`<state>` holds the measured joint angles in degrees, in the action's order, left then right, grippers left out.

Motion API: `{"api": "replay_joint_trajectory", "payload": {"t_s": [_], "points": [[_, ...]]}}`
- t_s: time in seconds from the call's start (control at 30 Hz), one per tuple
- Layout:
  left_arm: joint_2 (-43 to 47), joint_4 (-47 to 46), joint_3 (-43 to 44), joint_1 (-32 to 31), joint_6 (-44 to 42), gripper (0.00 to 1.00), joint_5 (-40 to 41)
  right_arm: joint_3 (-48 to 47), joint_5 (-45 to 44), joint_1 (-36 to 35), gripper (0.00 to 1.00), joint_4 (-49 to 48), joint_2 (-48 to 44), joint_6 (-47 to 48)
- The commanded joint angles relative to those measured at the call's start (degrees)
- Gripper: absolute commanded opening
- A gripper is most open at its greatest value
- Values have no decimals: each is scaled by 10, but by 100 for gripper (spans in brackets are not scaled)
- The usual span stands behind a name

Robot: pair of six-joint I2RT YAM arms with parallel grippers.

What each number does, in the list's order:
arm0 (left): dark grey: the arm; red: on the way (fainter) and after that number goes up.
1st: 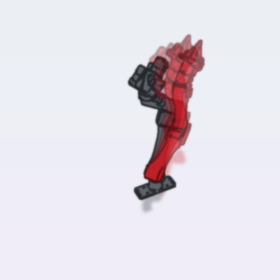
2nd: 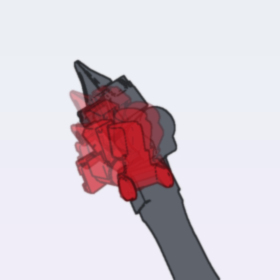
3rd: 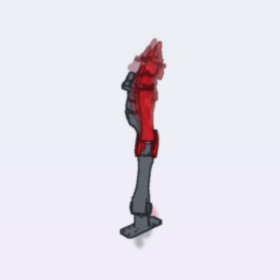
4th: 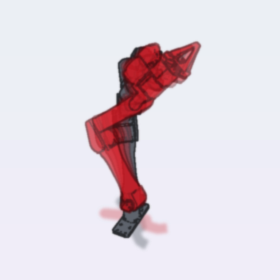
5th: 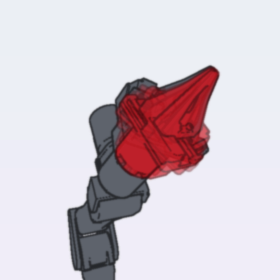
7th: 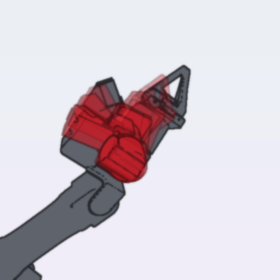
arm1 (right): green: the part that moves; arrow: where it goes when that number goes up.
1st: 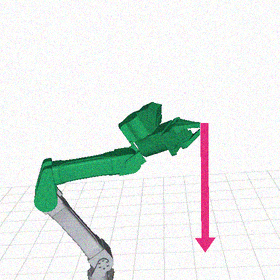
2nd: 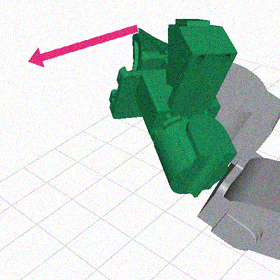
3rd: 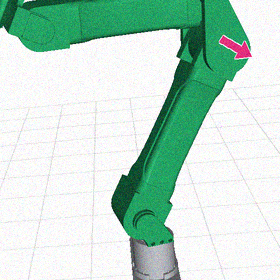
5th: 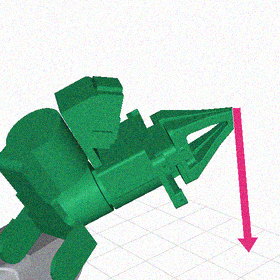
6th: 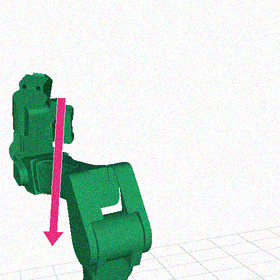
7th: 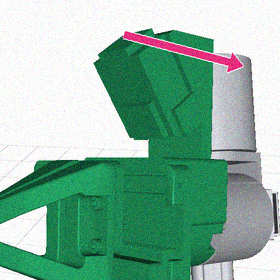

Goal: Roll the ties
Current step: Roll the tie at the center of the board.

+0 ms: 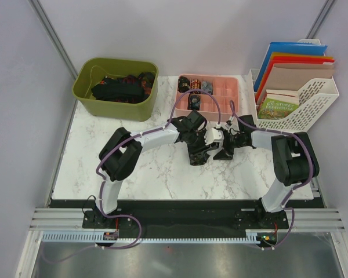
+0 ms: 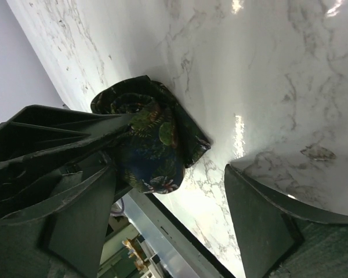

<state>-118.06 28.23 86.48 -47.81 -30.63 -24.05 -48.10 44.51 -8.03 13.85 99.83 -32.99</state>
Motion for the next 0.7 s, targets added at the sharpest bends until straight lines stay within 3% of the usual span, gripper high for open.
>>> {"api": "replay_joint_trajectory", "payload": {"t_s": [0.0, 0.17, 0.37, 0.57, 0.67], "points": [[-54, 39, -16, 3, -16, 22, 14, 20, -33, -15, 84, -55, 12, -12], [-58, 39, -14, 4, -19, 20, 14, 19, -64, -41, 82, -80, 33, -12], [-57, 40, -17, 7, -18, 20, 10, 10, -72, -55, 72, -70, 51, 0], [-59, 40, -18, 10, -19, 19, 9, 12, -73, -59, 51, -80, 45, 1], [-60, 40, -17, 10, -19, 19, 8, 15, -73, -59, 36, -93, 38, 0]]}}
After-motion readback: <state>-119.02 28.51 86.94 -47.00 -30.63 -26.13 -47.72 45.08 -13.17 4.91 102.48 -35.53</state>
